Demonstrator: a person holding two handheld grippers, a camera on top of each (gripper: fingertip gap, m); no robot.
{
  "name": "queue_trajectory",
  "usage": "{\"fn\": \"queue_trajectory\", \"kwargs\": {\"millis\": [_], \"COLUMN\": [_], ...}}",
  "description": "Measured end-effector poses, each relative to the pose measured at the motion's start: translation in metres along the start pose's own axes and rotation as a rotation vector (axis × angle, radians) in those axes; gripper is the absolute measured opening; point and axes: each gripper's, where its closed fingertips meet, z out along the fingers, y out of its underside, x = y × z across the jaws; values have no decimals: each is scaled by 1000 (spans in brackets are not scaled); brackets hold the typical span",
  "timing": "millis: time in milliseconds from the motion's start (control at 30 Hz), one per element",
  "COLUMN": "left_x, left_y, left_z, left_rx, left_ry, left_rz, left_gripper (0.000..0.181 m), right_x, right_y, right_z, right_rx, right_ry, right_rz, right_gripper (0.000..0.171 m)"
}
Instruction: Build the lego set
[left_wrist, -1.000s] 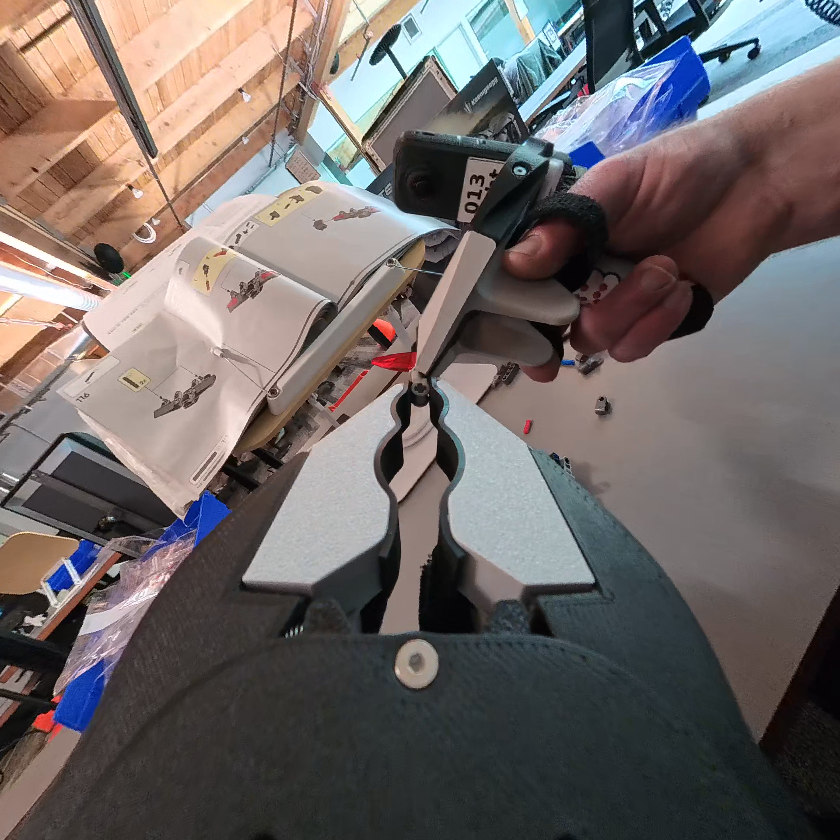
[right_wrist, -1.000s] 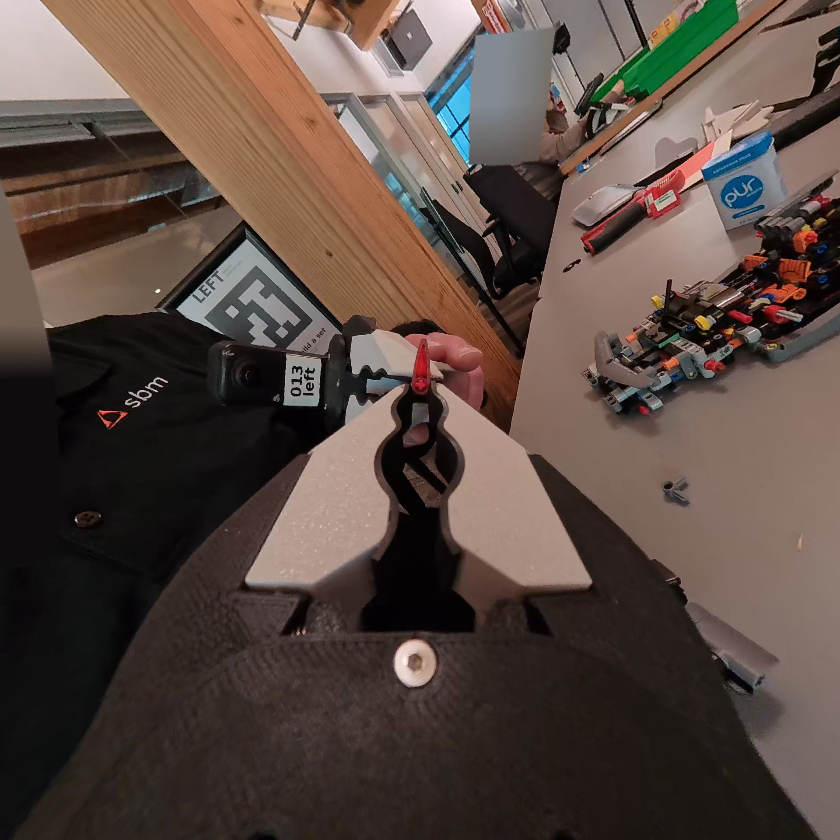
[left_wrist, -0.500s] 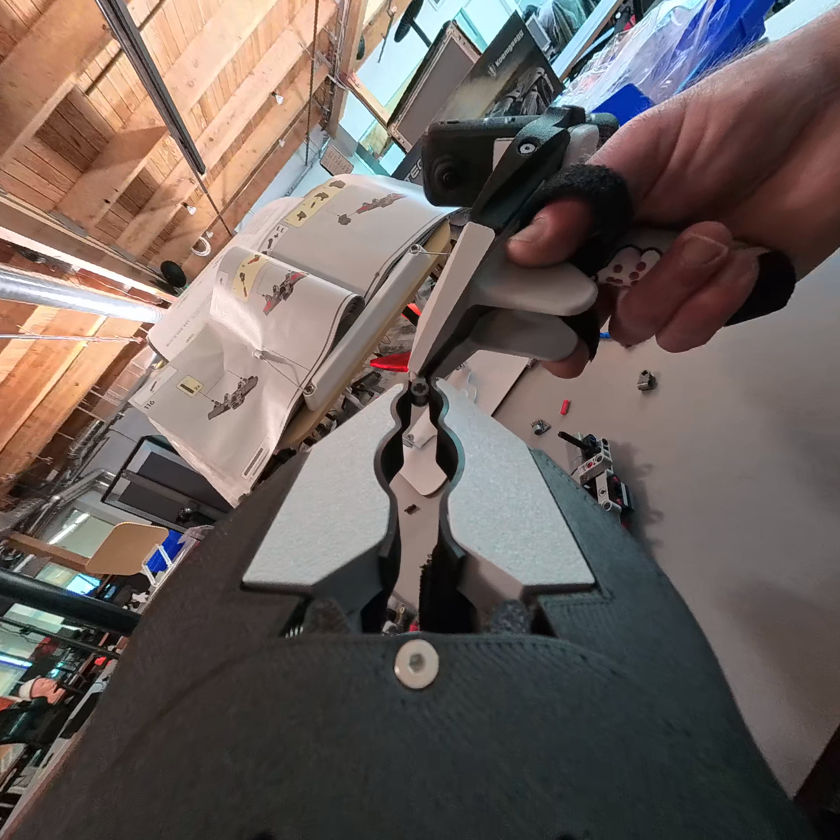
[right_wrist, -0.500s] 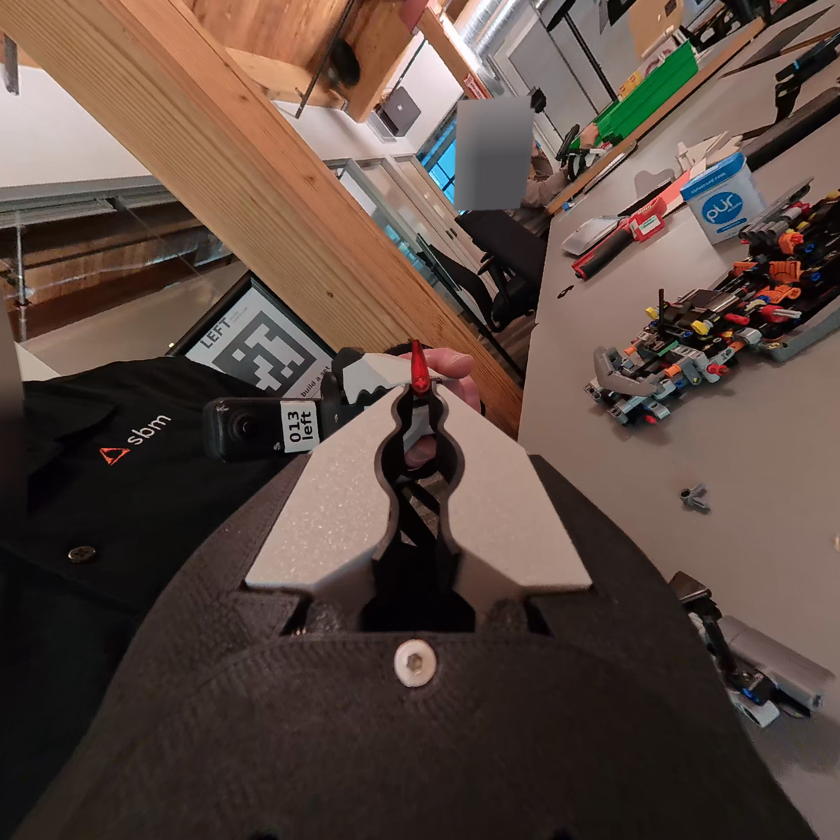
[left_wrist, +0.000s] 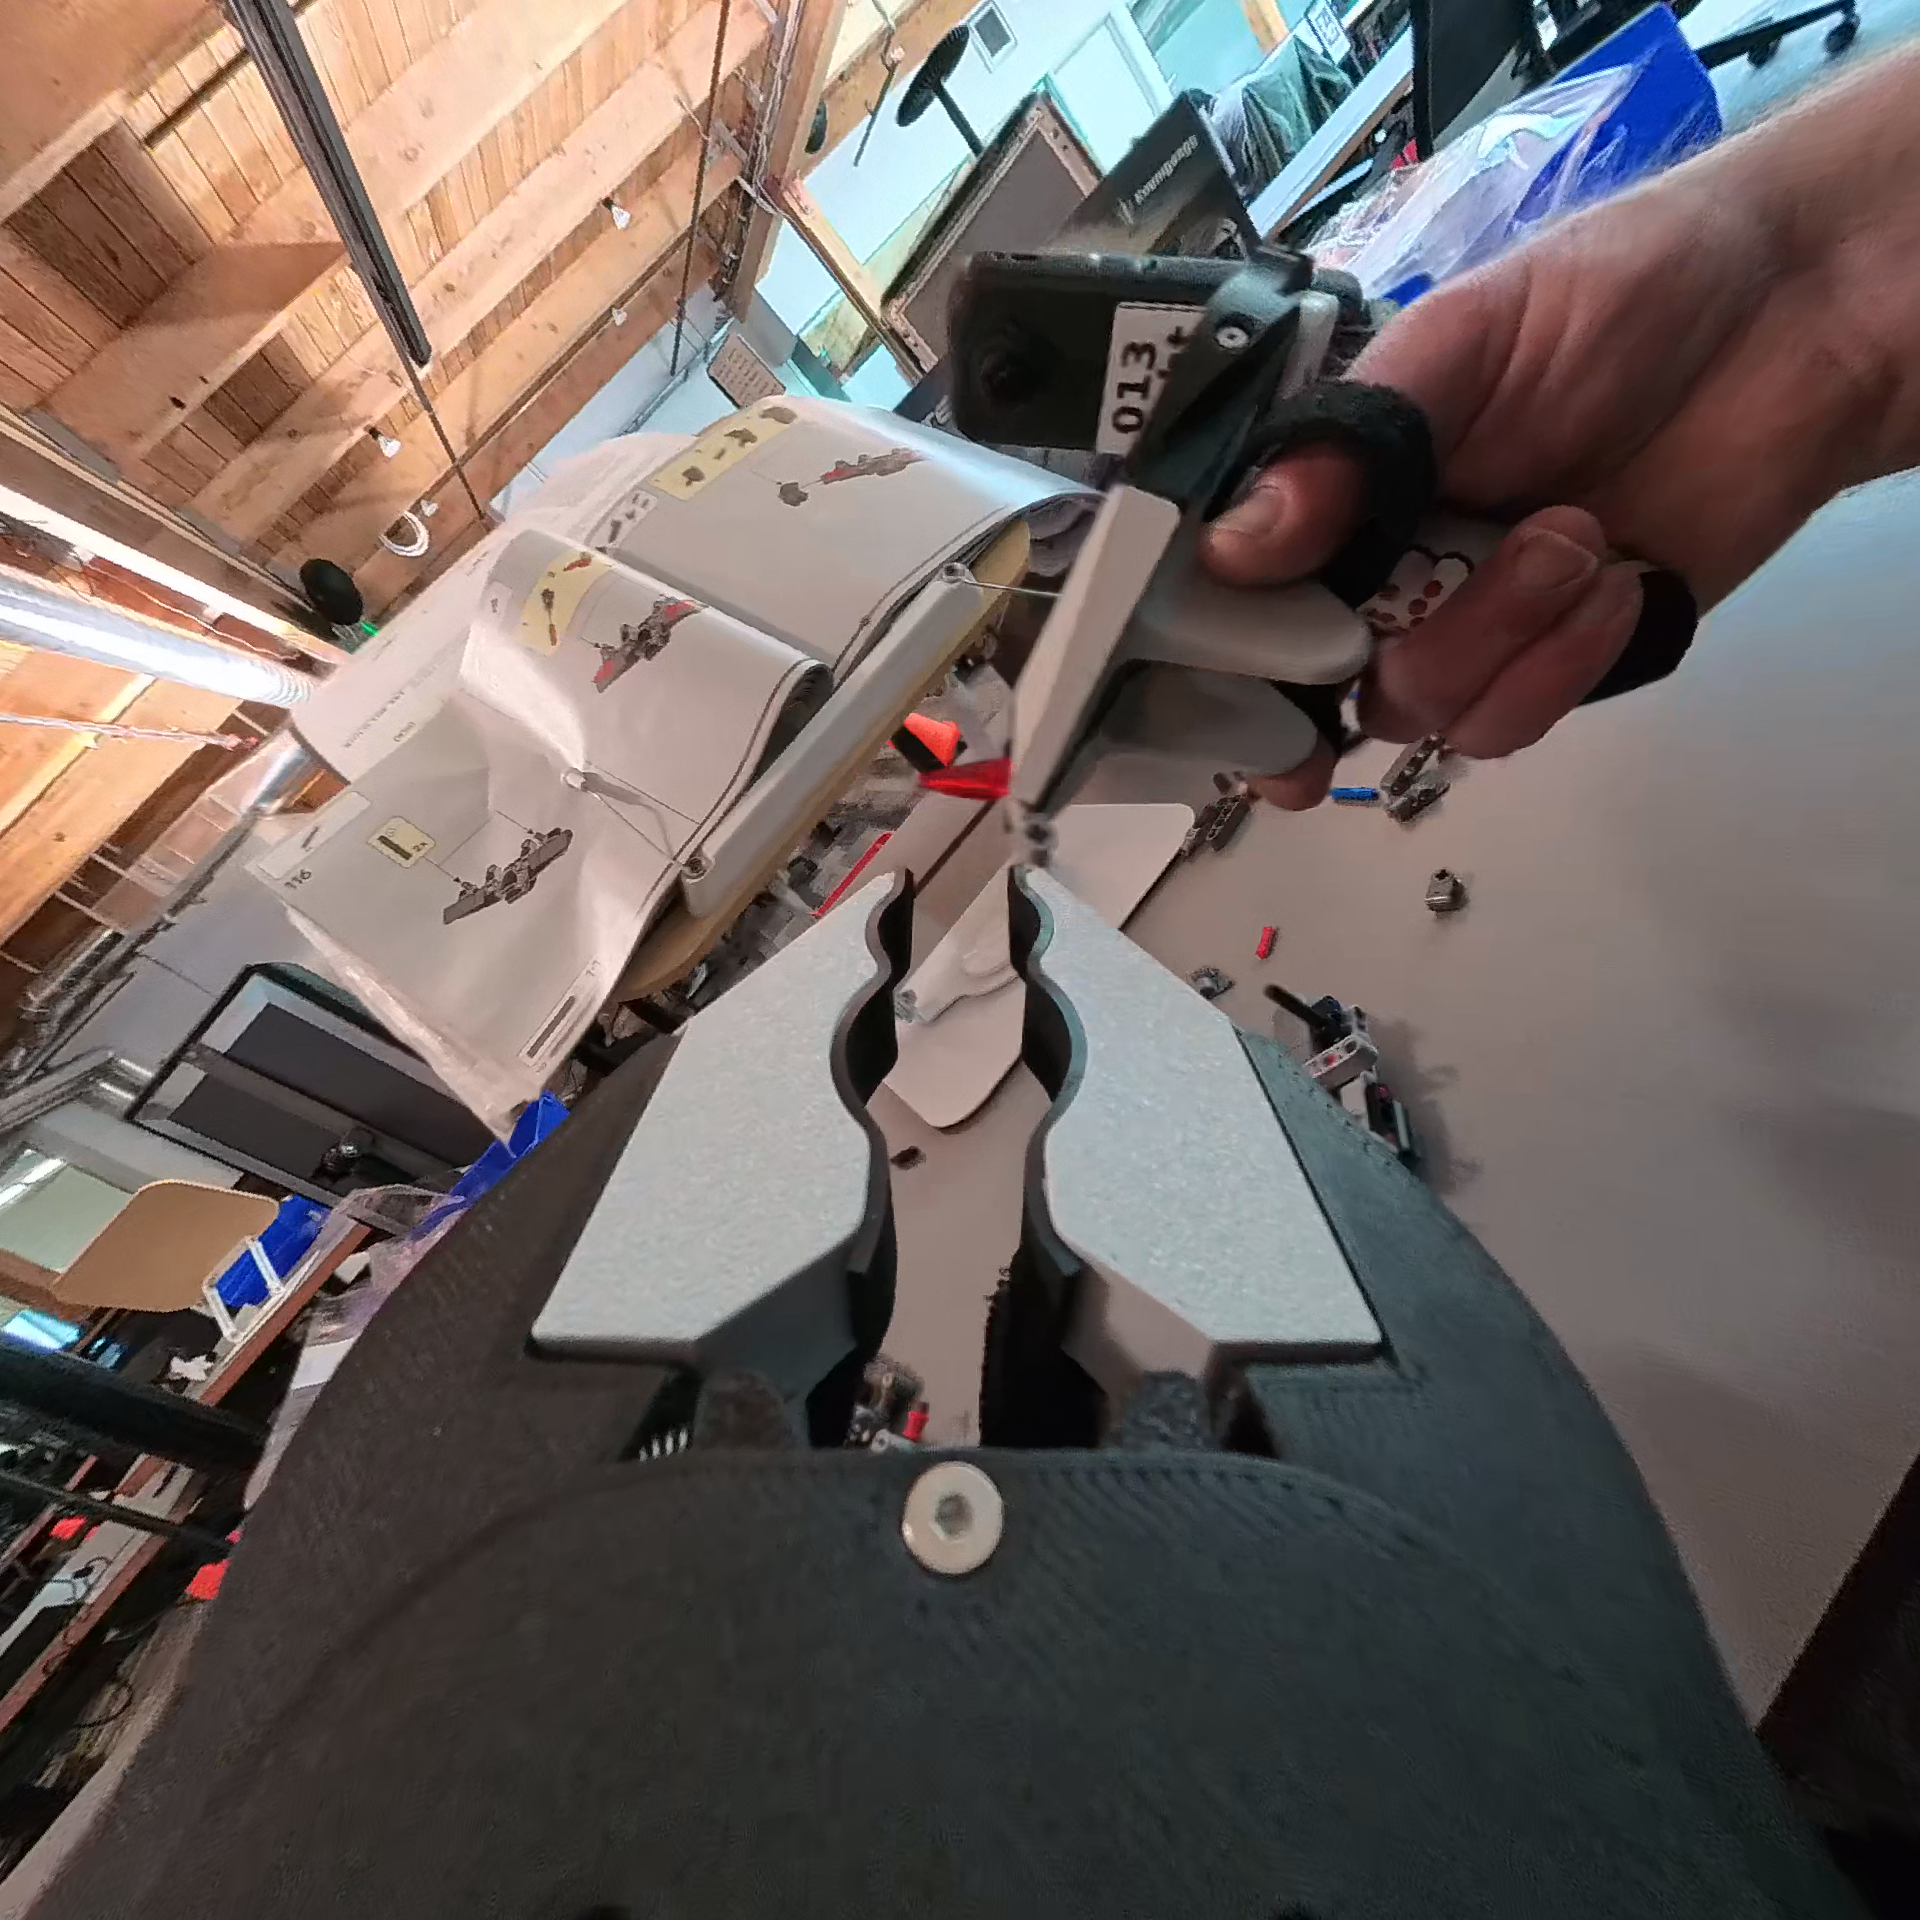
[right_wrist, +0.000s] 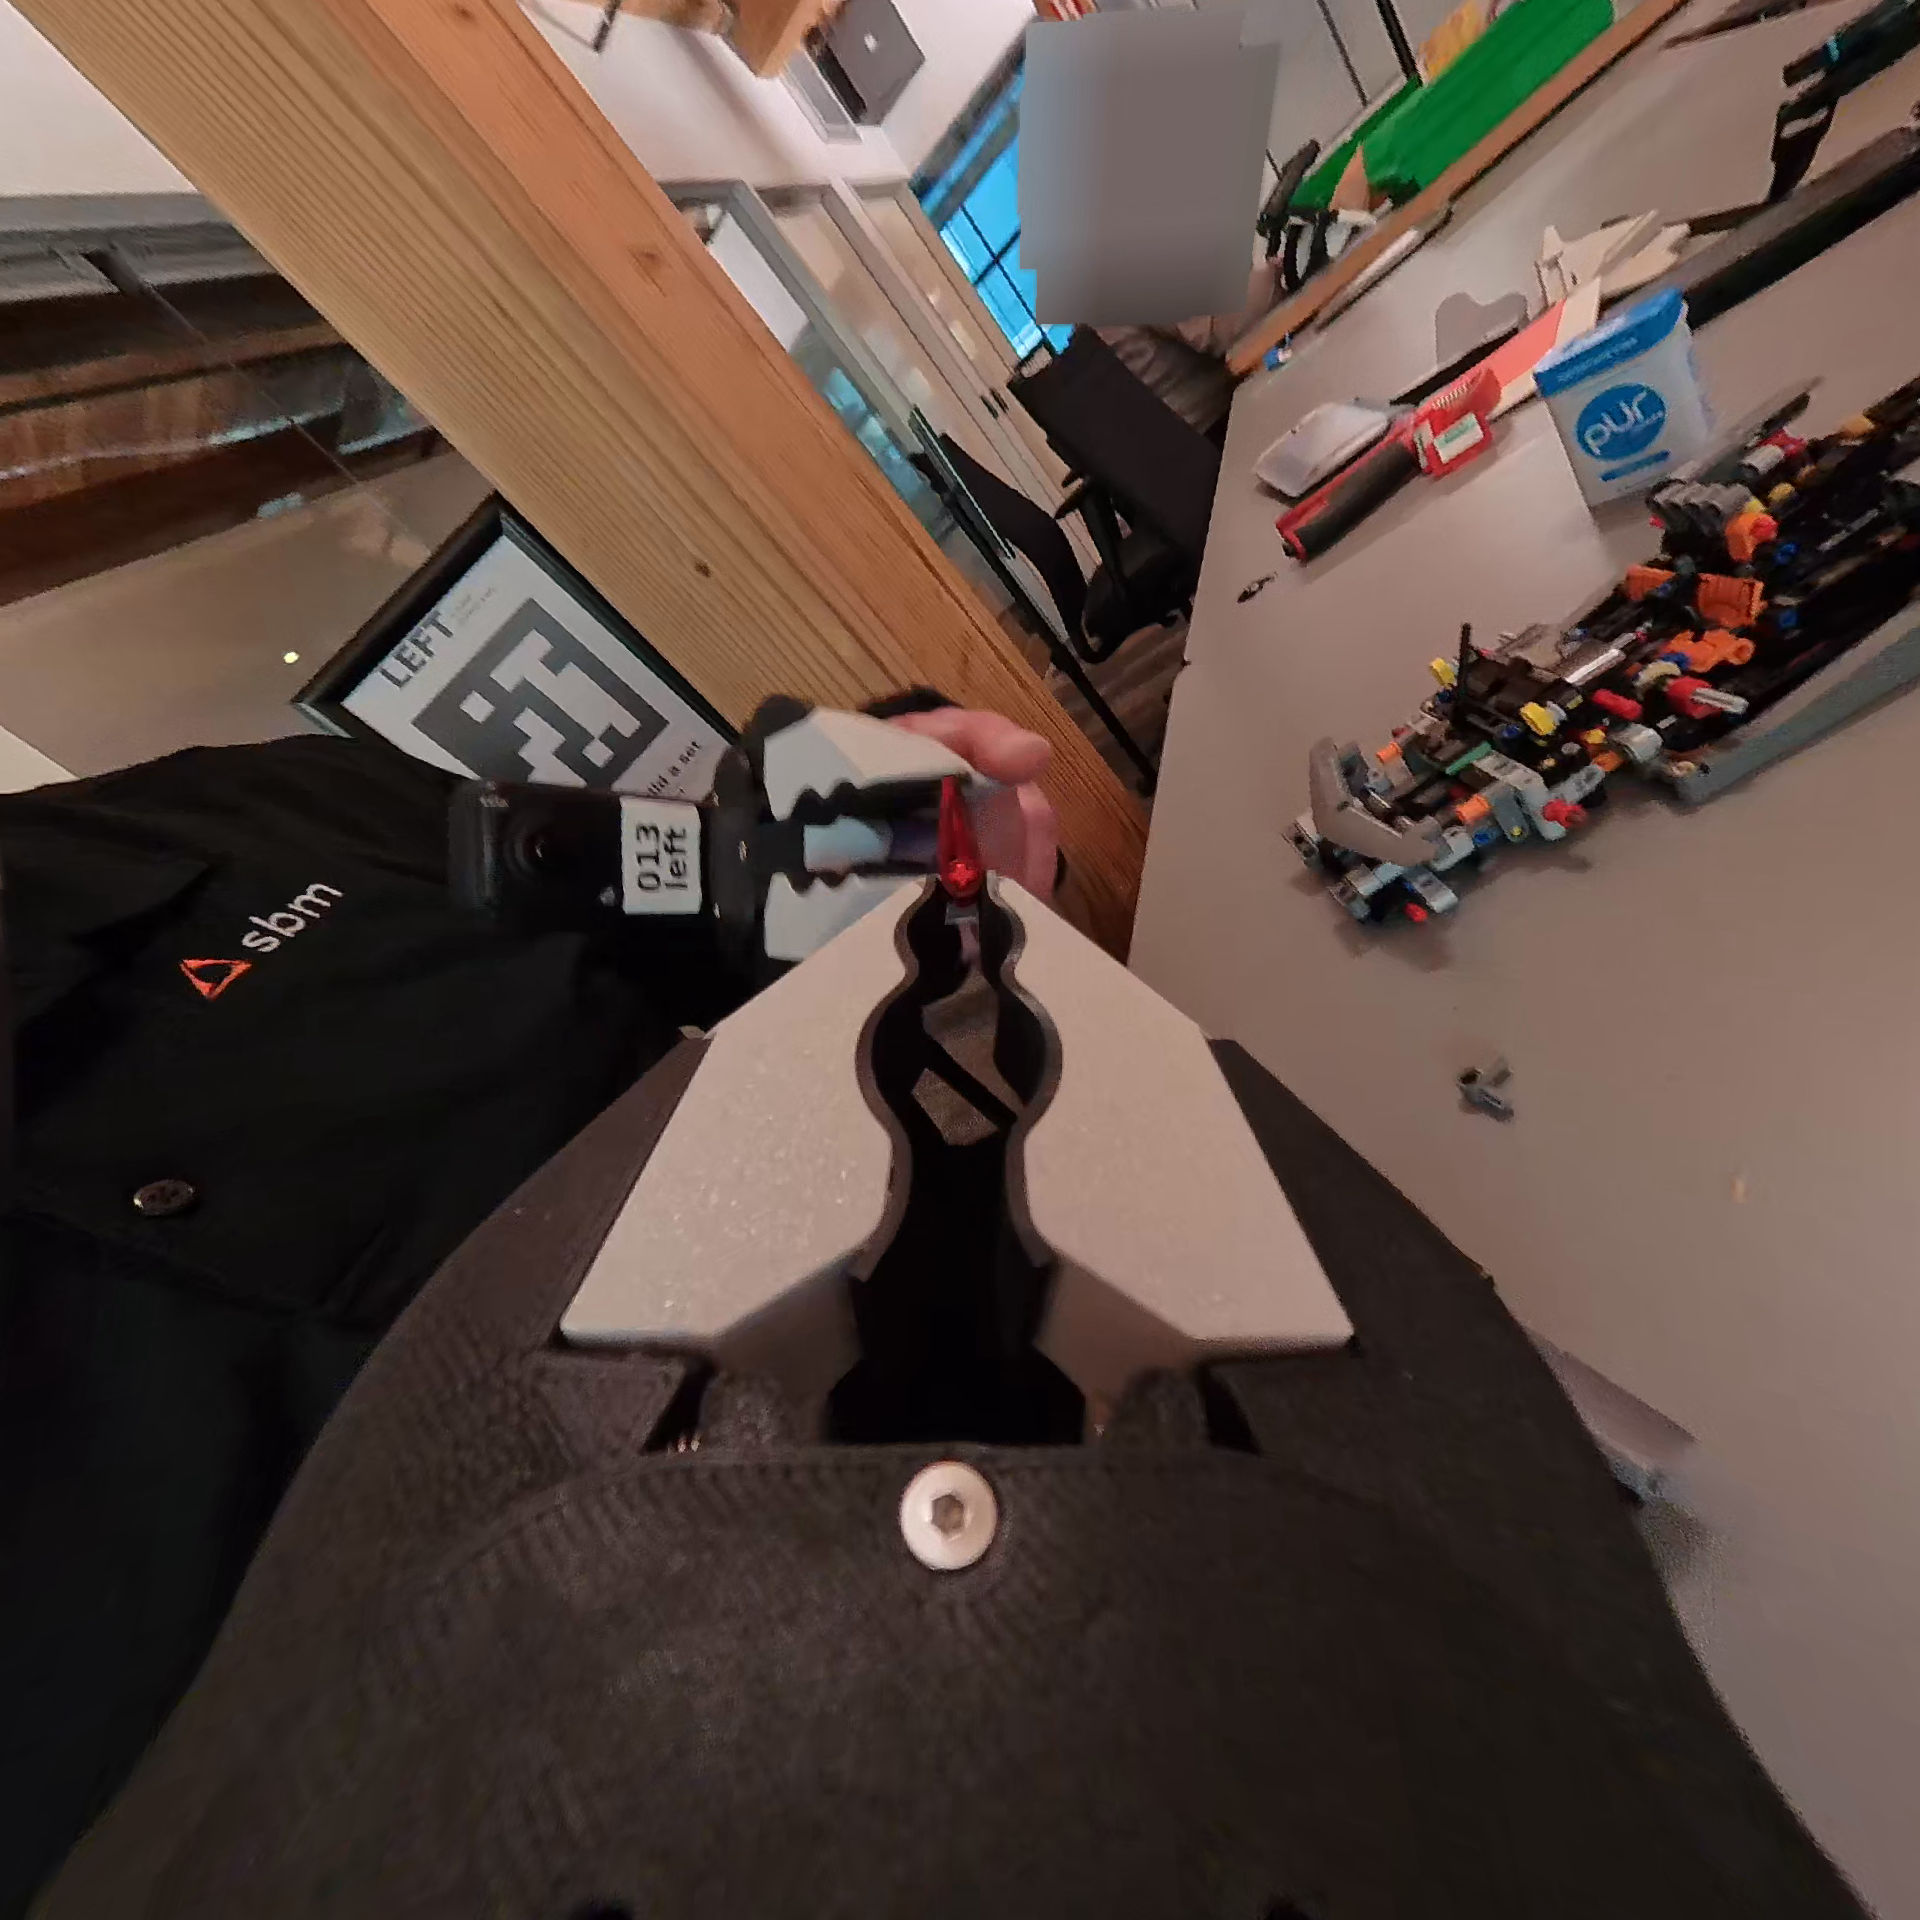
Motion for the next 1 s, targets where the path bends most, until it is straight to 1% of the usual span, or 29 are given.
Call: {"fn": "queue_trajectory", "kwargs": {"millis": [67, 167, 233, 267, 433, 533, 600, 733, 1000], "left_x": [-8, -10, -5, -4, 6, 22, 26, 33, 50], "left_y": [-2, -3, 0, 1, 1, 12, 19, 21, 29], "left_z": [-5, -9, -10, -10, -8, -5, -2, 0, 0], "left_rx": [26, 53, 49, 57, 76, 45, 32, 38, 30], "left_ry": [18, 113, 196, 211, 290, 376, 381, 399, 486], "left_rz": [0, 15, 38, 55, 130, 158, 186, 217, 242], "left_gripper": [17, 20, 26, 23, 24, 23, 23, 22, 7], "right_x": [5, 8, 8, 8, 15, 19, 22, 24, 23], "right_y": [5, 12, 16, 20, 32, 38, 42, 50, 58], "right_z": [-3, -5, -6, -5, -2, -2, -2, -1, 4], "right_rx": [-44, -128, -189, -228, -366, -430, -473, -556, -652], "right_ry": [5, 1, -7, -10, -7, -13, -16, -35, -69], "right_rz": [7, 2, -8, -14, -19, -10, -1, 12, 18], "right_gripper": [4, 4, 4, 4, 4, 4, 4, 4, 4]}}
